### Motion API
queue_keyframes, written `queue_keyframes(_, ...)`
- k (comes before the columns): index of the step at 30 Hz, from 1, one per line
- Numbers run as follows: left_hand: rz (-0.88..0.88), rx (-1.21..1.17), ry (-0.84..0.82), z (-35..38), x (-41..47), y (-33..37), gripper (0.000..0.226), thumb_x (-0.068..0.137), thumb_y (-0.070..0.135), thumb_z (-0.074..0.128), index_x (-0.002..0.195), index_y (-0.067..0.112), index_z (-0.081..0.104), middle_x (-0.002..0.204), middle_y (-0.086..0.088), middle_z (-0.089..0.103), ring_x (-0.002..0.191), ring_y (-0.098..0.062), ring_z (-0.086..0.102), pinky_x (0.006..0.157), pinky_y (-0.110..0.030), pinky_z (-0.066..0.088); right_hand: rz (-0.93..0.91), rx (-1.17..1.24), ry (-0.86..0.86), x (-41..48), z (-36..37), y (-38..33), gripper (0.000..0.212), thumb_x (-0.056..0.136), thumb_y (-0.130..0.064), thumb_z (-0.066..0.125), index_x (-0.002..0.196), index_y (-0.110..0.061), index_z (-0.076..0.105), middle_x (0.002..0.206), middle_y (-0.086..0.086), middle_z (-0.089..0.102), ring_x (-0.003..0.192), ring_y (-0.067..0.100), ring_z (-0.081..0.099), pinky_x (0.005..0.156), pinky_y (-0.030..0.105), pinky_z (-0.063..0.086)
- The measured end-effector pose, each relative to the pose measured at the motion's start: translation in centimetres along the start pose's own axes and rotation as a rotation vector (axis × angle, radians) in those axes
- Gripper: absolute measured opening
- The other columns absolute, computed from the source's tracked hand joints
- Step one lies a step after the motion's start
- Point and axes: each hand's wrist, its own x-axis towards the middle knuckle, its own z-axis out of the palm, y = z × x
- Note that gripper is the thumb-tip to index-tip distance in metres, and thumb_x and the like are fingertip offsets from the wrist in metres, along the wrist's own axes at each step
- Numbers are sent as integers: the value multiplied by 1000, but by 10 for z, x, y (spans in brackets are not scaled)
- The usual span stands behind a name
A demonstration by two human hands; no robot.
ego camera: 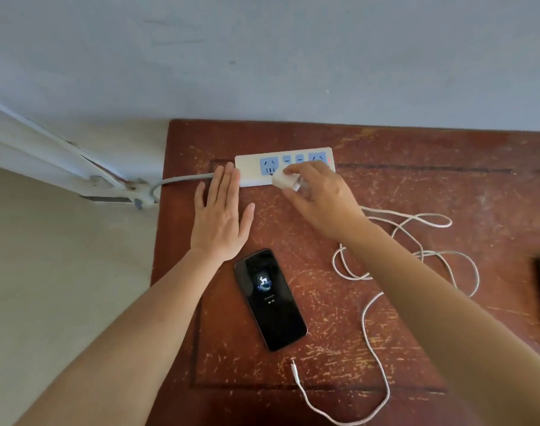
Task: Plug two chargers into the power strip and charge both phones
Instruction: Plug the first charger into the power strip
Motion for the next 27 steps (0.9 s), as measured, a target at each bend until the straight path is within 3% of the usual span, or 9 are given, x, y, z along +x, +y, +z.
queue_keyframes(5,7,1,41,4,0,-2,67,106,49,23,160,12,10,169,-11,17,156,-25,12,123,-56,19,-6,-68,-22,17,-4,-7,31,93,-21,70,122,-9,72,110,20,64,93,34,65,77,42,56)
queue_keyframes(9,13,7,59,4,0,-3,66,106,47,24,160,12,10,169,-12,17,156,-26,13,123,-56,19,9,-100,-105,29,-11,-13,28,94,-26,68,120,-17,73,109,17,62,89,33,64,70,32,44)
queue_keyframes(13,-1,6,61,4,-1,-1,65,105,46,25,160,13,12,168,-15,17,156,-29,13,123,-56,18,18,-110,-179,36,-16,-23,29,96,-32,64,122,-22,72,111,16,59,88,30,61,71,31,43)
queue_keyframes(17,-125,55,60,5,0,2,71,99,42,35,157,7,17,168,-19,17,156,-33,12,121,-62,18,90,-142,-243,46,-22,-30,35,96,-41,61,126,-25,69,106,11,54,83,24,53,72,28,38)
queue_keyframes(19,-152,70,57,5,1,3,75,93,39,39,157,7,19,168,-20,16,155,-34,11,120,-64,17,105,-155,-269,57,-24,-39,38,94,-44,62,125,-23,70,103,9,53,94,27,58,76,28,39)
queue_keyframes(21,-147,73,62,5,1,2,76,90,37,41,157,8,20,167,-20,16,155,-34,12,120,-65,18,121,-176,-312,71,-25,-48,41,93,-45,63,121,-17,73,114,10,66,111,28,59,91,30,45)
queue_keyframes(23,-144,66,69,4,1,2,76,89,36,41,157,8,21,167,-19,18,155,-34,13,120,-65,18,157,-199,-363,87,-27,-57,44,93,-46,64,112,-8,76,117,12,73,110,27,63,97,36,48)
queue_keyframes(25,-140,63,75,4,1,2,75,89,35,41,157,8,21,167,-19,19,155,-34,14,120,-65,19,210,-219,-423,101,-30,-60,49,93,-49,61,108,-6,77,106,13,77,95,22,68,86,33,53)
queue_keyframes(27,-139,62,74,4,1,2,75,89,34,41,157,8,22,167,-19,20,155,-34,15,120,-64,19,246,-223,-470,108,-32,-61,50,92,-50,59,107,-6,78,92,13,79,78,18,65,64,25,49)
